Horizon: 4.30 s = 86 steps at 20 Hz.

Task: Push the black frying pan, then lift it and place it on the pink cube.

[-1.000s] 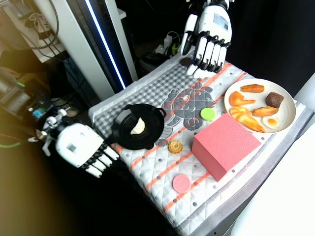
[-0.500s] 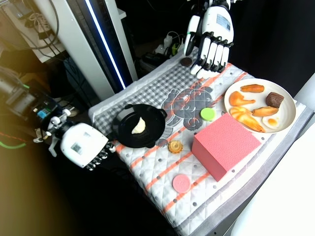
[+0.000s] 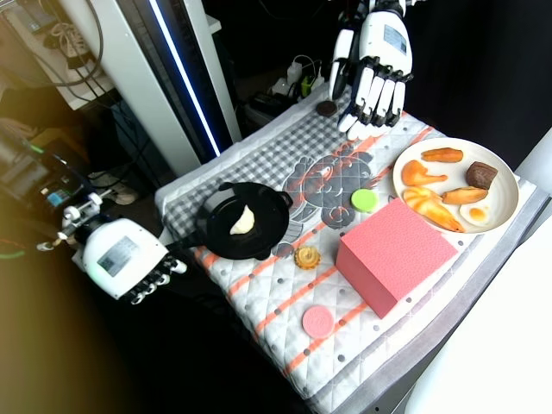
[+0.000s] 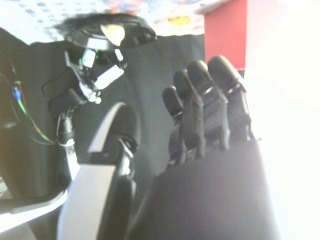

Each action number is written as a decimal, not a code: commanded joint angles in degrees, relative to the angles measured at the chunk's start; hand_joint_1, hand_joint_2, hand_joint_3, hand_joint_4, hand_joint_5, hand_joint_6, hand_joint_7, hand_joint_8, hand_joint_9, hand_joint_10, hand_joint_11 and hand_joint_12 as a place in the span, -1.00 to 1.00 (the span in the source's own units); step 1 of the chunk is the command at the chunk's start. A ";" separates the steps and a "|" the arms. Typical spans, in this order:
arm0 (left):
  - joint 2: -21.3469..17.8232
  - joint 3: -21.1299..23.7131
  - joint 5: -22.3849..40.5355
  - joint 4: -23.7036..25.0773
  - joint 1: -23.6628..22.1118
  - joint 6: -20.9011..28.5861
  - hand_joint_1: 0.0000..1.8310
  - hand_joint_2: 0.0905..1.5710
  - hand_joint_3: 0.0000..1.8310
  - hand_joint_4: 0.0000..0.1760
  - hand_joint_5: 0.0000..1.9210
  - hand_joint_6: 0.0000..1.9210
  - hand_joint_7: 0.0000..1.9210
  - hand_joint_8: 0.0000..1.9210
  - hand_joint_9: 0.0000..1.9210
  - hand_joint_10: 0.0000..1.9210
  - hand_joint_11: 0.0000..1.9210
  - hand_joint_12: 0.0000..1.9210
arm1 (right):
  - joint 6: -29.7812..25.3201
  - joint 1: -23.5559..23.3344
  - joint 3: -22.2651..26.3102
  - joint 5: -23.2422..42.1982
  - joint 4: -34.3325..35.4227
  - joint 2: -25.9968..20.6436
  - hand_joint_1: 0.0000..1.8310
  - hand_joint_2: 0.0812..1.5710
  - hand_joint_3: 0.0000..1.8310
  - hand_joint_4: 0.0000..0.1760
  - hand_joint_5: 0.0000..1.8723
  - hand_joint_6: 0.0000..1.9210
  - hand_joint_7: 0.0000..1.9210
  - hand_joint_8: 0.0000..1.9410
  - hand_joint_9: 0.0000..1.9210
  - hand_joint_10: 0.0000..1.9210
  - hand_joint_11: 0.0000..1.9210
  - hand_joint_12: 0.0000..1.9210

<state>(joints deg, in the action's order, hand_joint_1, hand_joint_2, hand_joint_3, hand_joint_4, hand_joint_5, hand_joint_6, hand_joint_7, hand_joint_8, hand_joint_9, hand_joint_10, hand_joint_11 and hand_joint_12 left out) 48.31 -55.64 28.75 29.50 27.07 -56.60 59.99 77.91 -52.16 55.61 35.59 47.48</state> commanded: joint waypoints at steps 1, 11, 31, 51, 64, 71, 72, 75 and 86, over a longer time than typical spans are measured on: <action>-0.67 0.13 6.11 -1.93 -0.30 0.00 -0.10 0.68 -0.81 -1.00 -0.70 -0.24 -0.61 -0.45 -0.76 -0.05 -1.00 0.37 | -0.12 -0.33 -0.05 6.52 -0.09 -0.38 0.61 0.63 -0.94 1.00 0.48 1.00 0.65 1.00 0.73 1.00 0.74 1.00; -0.63 0.16 6.51 -2.49 -0.19 -0.20 -0.08 0.65 -0.76 -0.98 -0.72 -0.23 -0.63 -0.43 -0.80 -0.05 -1.00 0.38 | 0.84 -2.58 -2.36 1.26 -0.68 1.85 0.69 0.55 -0.98 1.00 0.44 1.00 0.60 1.00 0.66 1.00 0.67 1.00; -0.72 0.14 8.35 -6.22 2.48 -1.81 -0.04 0.57 -0.67 -0.83 -0.68 -0.32 -0.55 -0.63 -0.74 -0.20 -1.00 0.29 | -4.75 -3.77 -2.42 11.04 -1.38 4.99 0.57 0.66 -0.94 0.89 0.57 1.00 0.72 1.00 0.79 1.00 0.81 1.00; -0.75 0.13 9.81 -8.46 3.78 -2.70 -0.04 0.51 -0.56 -0.99 -0.67 -0.29 -0.56 -0.56 -0.78 -0.09 -1.00 0.33 | -4.72 -2.86 1.25 22.03 -4.39 0.15 0.52 0.66 -0.99 -1.00 0.56 1.00 0.74 1.00 0.83 1.00 0.85 1.00; -0.55 0.13 10.04 -8.90 4.30 -2.74 0.04 0.48 -0.64 -0.94 -0.71 -0.26 -0.61 -0.52 -0.83 -0.03 -1.00 0.34 | -3.58 -8.71 0.17 21.49 -6.28 -2.69 0.53 0.66 -0.99 -1.00 0.51 1.00 0.65 1.00 0.76 1.00 0.81 1.00; -0.41 0.05 10.04 -8.92 4.54 -2.74 -0.28 0.74 -0.83 -1.00 -0.73 -0.27 -0.72 -0.36 -0.92 0.05 -1.00 0.31 | -0.82 -15.95 -2.26 14.43 -8.01 -2.86 0.57 0.67 -0.99 -1.00 0.55 1.00 0.68 1.00 0.78 1.00 0.83 1.00; -0.35 0.03 10.04 -8.92 4.57 -2.74 -0.29 0.78 -0.88 -0.98 -0.71 -0.29 -0.71 -0.35 -0.93 0.07 -1.00 0.27 | -0.28 -16.95 -2.56 13.59 -8.07 -2.81 0.56 0.66 -0.99 -1.00 0.57 1.00 0.69 1.00 0.79 1.00 0.84 1.00; -0.15 -0.11 10.11 -9.10 4.95 -2.74 -0.26 0.80 -0.90 -0.97 -0.68 -0.31 -0.70 -0.35 -0.92 0.06 -1.00 0.28 | -0.17 -19.34 -4.02 11.32 -8.14 -2.12 0.58 0.64 -1.00 -1.00 0.53 1.00 0.68 1.00 0.79 1.00 0.83 1.00; -0.15 -0.17 11.06 -10.45 6.55 -2.74 -0.09 0.76 -0.98 -1.00 -0.76 -0.18 -0.69 -0.38 -0.87 0.03 -1.00 0.23 | 3.05 -31.60 -11.30 -0.24 -9.48 3.34 0.61 0.63 -1.00 -1.00 0.51 1.00 0.68 1.00 0.79 1.00 0.83 1.00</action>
<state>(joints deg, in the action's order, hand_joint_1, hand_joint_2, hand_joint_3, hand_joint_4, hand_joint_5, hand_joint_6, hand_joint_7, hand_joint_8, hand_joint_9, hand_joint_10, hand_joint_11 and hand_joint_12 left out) 48.38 -55.70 33.15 20.40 33.87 -59.59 62.98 47.07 -63.20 49.41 26.92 50.89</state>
